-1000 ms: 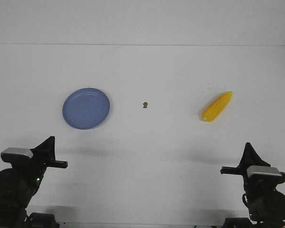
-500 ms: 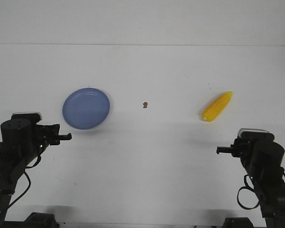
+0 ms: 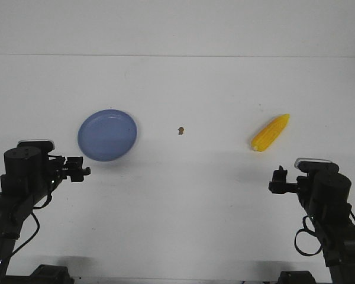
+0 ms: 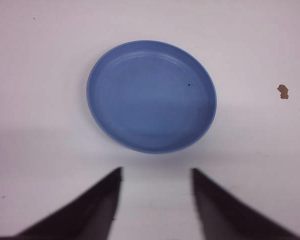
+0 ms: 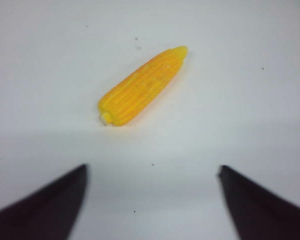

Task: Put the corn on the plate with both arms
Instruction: 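Reach the left gripper forward to the rim of the blue plate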

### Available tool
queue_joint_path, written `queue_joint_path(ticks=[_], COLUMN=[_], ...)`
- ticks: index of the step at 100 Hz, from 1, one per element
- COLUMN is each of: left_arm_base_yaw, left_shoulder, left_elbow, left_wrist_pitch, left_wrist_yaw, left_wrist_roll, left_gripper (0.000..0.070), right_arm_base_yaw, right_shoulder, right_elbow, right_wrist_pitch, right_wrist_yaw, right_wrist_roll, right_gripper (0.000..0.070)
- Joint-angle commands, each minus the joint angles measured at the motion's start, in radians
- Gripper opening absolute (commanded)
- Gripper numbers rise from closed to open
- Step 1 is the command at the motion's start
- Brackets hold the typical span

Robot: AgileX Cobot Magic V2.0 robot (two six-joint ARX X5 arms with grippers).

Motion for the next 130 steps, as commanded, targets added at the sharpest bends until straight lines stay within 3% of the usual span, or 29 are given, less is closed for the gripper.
queue_joint_path(ticks=[1, 20, 42, 87, 130], left_arm_base_yaw=[0.0, 0.005, 0.065, 0.15, 0.15], left_shoulder=[0.006, 0.05, 0.288, 0.786, 0.909], left_elbow=[0.021, 0.021, 0.029, 0.23, 0.257], left_wrist_pitch=[-0.004, 0.063, 0.18, 0.206, 0.233], left_wrist_yaw=[0.0, 0.0, 0.0, 0.0, 0.0], left_wrist_roll=[0.005, -0.007, -0.053, -0.059, -0.06], left_gripper=[0.0413, 0.0412, 0.0412, 0.0413, 0.0412], right_arm_base_yaw=[0.0, 0.0, 0.0, 0.0, 0.0], right_shoulder=[0.007, 0.007, 0.007, 0.007, 0.007], right_elbow=[0.014, 0.014, 0.014, 0.014, 0.014], right_wrist_pitch=[0.011, 0.013, 0.013, 0.012, 0.012], right_wrist_yaw=[-0.002, -0.002, -0.002, -0.002, -0.002], right_wrist_roll=[0.01, 0.01, 0.01, 0.01, 0.01], right_gripper=[0.0673, 0.0673, 0.0672, 0.0672, 0.0672])
